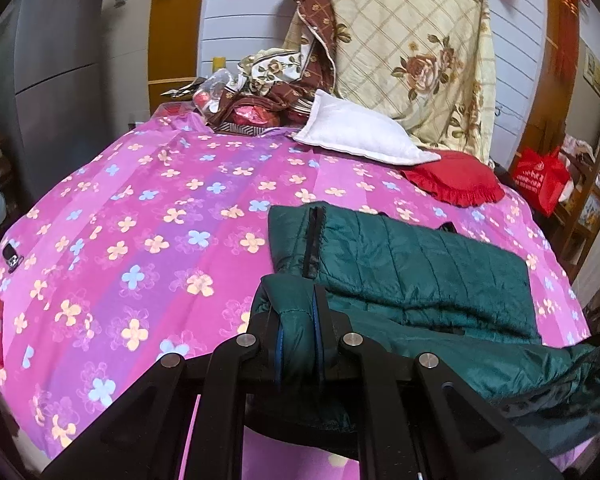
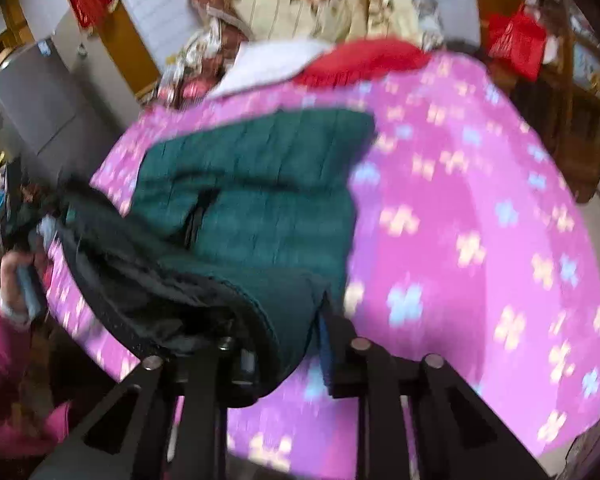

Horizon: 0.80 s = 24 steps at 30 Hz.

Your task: Fold large clothes

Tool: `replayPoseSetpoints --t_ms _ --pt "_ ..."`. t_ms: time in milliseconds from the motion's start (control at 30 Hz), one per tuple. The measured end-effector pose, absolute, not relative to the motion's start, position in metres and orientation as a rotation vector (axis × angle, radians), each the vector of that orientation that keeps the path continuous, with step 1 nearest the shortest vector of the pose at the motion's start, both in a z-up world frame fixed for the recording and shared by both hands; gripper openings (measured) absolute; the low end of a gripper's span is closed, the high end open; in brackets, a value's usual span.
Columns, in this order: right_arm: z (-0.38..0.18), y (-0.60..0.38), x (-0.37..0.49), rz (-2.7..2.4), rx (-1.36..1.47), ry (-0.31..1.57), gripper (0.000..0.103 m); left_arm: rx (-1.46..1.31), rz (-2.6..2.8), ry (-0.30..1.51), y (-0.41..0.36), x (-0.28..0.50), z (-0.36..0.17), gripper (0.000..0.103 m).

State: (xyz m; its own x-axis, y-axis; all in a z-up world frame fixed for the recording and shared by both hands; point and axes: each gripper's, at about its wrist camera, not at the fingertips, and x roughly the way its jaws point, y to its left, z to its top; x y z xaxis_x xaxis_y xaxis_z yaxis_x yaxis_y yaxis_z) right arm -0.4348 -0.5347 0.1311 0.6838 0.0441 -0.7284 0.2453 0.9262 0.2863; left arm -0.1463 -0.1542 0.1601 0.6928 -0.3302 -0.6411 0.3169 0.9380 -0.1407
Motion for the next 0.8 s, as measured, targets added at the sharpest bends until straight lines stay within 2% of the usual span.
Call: replayPoseSetpoints --t_ms 333,800 --pt "0.169 -0.566 -0.367 -0.217 0.354 0.68 0.018 -0.039 -0.325 0.698 -0.161 -0.121 0.174 0.0" --pt "0.18 -0.621 -0.25 -0.326 0.335 0.673 0.018 -0.002 -0.238 0.681 -0.203 -0.052 0.178 0.0"
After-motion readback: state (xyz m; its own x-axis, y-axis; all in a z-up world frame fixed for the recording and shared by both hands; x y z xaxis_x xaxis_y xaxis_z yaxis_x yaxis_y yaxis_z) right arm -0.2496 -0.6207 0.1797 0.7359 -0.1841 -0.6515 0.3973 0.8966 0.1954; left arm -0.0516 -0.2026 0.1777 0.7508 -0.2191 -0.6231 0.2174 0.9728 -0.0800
